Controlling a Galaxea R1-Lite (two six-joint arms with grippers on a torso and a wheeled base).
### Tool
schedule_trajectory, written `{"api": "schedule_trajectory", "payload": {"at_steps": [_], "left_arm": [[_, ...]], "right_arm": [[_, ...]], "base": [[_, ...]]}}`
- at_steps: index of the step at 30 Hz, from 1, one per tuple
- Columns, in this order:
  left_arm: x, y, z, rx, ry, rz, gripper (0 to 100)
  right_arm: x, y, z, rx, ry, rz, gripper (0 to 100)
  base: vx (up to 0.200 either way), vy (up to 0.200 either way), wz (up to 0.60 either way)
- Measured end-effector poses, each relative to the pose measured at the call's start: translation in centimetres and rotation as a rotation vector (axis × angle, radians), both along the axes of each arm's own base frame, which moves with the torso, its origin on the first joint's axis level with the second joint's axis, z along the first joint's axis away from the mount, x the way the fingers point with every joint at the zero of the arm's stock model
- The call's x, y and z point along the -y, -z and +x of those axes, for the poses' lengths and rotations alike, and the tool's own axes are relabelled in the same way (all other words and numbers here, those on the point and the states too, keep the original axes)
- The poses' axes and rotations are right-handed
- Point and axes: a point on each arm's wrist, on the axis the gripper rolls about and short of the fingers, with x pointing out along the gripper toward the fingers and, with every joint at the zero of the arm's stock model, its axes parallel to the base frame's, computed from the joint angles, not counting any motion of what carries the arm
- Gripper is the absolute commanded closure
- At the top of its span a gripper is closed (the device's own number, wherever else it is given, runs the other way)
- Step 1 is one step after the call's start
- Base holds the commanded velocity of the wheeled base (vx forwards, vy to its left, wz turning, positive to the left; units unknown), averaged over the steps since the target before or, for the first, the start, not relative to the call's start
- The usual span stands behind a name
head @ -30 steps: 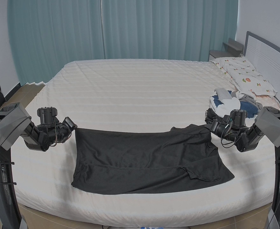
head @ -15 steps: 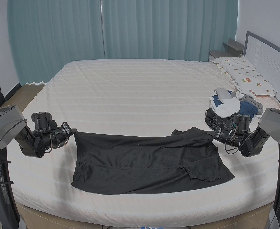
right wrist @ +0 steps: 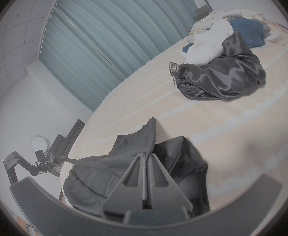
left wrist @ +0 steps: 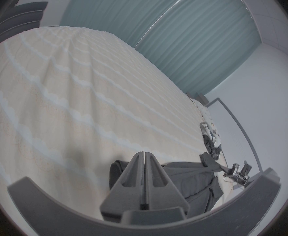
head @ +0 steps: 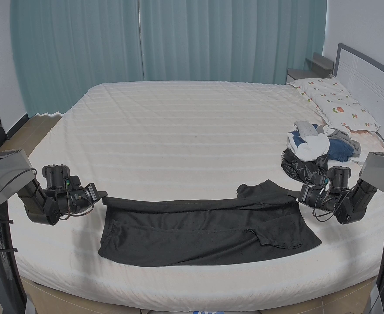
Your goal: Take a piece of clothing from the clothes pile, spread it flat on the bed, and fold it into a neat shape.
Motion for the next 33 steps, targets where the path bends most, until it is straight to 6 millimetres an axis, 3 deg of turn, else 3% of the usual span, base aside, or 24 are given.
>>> {"api": "schedule_trajectory", "payload": {"at_steps": [18, 33], "left_arm": [[-0.2, 1.5, -2.6, -0.004, 0.14, 0.143, 100], [-0.6, 0.5, -3.6, 0.034, 0.179, 0.169, 100]], "right_arm": [[1.1, 1.6, -4.0, -0.029, -0.059, -0.047, 100], [1.8, 1.6, -5.9, 0.004, -0.056, -0.035, 100]], "base": [[0.0, 0.0, 0.0], [0.0, 0.0, 0.0]]}}
